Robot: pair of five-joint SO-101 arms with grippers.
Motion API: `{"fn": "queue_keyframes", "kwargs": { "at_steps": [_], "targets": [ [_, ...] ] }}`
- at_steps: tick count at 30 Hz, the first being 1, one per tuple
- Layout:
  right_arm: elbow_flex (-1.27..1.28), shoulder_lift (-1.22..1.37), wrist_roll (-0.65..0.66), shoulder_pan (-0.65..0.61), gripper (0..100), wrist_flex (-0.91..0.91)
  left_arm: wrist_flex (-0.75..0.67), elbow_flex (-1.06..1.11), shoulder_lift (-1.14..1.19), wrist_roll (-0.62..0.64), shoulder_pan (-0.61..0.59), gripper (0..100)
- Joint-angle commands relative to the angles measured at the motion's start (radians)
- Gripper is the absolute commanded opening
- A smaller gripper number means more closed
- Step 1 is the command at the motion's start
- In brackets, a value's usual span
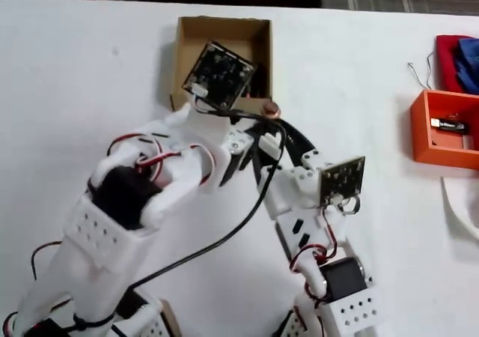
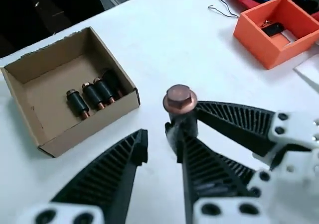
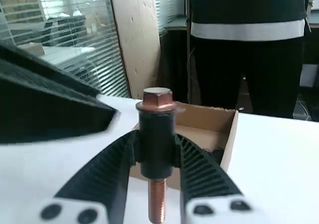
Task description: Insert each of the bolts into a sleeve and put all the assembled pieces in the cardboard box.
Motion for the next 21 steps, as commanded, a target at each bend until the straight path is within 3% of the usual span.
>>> {"fn": "queue_keyframes", "kwargs": {
  "at_steps": [1,7,13,16,21],
  "targets": [
    [-0.129,0.007,0.002,0.048,2.2,0.01,0.114,-0.142,-0.026,-0.147,-0.087,7],
    [-0.522,0.262,0.058,0.136,2.2,0.096,0.288,-0.268,-0.026,-0.324,-0.425,3],
    [-1.092,0.837,0.057,0.087,2.2,0.328,0.382,-0.071,-0.025,-0.35,-0.727,3],
    [-1.402,1.139,0.005,0.071,2.2,0.467,0.305,0.163,-0.018,-0.35,-0.858,3],
    [-1.933,1.65,-0.021,0.067,2.2,0.673,0.002,0.588,-0.018,-0.347,-1.011,10]
  ]
}}
